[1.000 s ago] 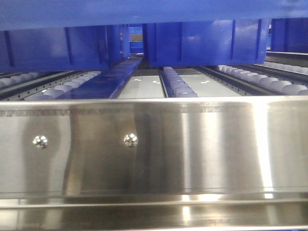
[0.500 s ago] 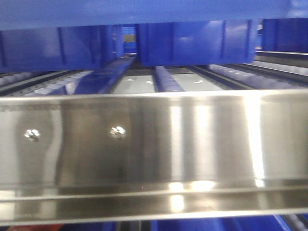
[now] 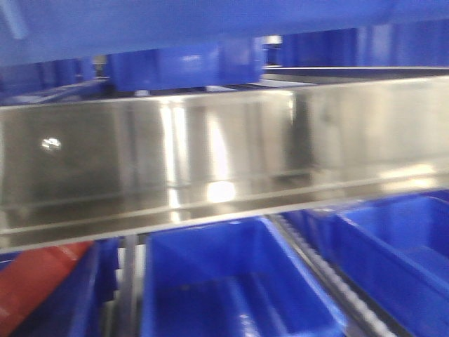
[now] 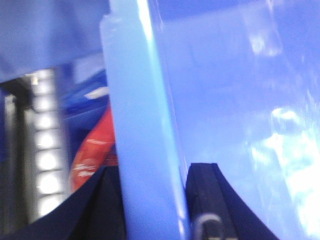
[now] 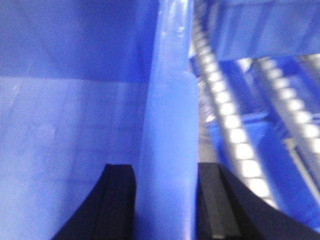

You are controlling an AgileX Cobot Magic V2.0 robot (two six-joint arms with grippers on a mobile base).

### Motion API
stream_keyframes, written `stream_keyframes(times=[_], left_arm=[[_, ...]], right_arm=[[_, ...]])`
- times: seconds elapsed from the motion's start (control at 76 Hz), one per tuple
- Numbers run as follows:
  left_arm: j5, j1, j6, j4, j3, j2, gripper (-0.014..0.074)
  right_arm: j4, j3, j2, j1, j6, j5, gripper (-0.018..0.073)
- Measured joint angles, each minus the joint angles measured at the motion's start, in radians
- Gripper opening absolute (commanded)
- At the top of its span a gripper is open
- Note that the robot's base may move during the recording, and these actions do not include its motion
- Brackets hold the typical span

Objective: Move blue bin to conveyor side
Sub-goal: 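Pull the held bin back from the shelf and turn the base away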

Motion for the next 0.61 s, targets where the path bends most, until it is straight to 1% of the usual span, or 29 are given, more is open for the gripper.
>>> stream_keyframes(times=[0.132, 0.605], left_arm=[[0.0, 0.0, -0.002, 0.012, 0.0, -0.002, -0.0019], [0.007, 0.0, -0.006, 0.007, 0.0, -0.002, -0.0019]], right_arm=[[0.004, 0.0, 0.0, 0.0, 0.0, -0.024, -0.0081], [0.0, 0.0, 0.008, 0.0, 0.002, -0.036, -0.0081]])
